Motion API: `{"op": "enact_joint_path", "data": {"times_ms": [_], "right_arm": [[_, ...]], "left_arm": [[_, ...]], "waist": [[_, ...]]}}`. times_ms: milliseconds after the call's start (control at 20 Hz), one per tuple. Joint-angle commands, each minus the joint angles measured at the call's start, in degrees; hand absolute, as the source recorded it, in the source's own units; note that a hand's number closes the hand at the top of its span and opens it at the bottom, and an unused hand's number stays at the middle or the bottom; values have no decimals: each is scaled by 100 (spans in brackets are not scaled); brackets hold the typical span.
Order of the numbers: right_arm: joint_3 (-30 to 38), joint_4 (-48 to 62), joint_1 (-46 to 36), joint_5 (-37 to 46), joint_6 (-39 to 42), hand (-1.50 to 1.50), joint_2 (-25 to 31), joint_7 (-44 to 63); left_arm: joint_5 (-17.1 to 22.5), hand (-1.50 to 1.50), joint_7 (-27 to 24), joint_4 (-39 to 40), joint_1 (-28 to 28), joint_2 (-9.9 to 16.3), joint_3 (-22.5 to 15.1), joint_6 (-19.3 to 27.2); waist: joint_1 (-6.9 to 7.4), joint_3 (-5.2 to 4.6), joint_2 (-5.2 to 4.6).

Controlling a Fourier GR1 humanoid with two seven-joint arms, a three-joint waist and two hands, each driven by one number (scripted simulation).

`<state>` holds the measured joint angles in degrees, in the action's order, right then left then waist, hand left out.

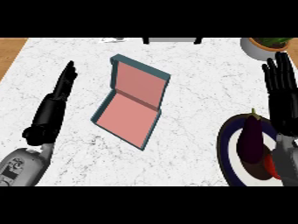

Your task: Pick the tomato from the plate and place it in the cardboard box

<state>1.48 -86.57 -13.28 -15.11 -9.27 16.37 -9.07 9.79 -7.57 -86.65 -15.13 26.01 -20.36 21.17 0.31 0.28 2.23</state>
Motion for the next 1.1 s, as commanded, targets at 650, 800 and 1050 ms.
{"op": "enact_joint_path", "data": {"times_ms": [650,800,1050], "right_arm": [[2550,1845,2414,-357,3444,-150,3105,-1556],[2379,1854,2650,338,3587,-150,3232,-2478],[1967,1739,2563,1069,3666,-150,3744,-2333]], "left_arm": [[345,0,-139,-54,305,761,185,-1434],[152,0,167,-98,62,734,109,-1392],[250,0,-71,65,115,737,293,-1718]], "waist": [[-89,-9,-235],[-93,-10,-220],[-24,-29,-225]]}}
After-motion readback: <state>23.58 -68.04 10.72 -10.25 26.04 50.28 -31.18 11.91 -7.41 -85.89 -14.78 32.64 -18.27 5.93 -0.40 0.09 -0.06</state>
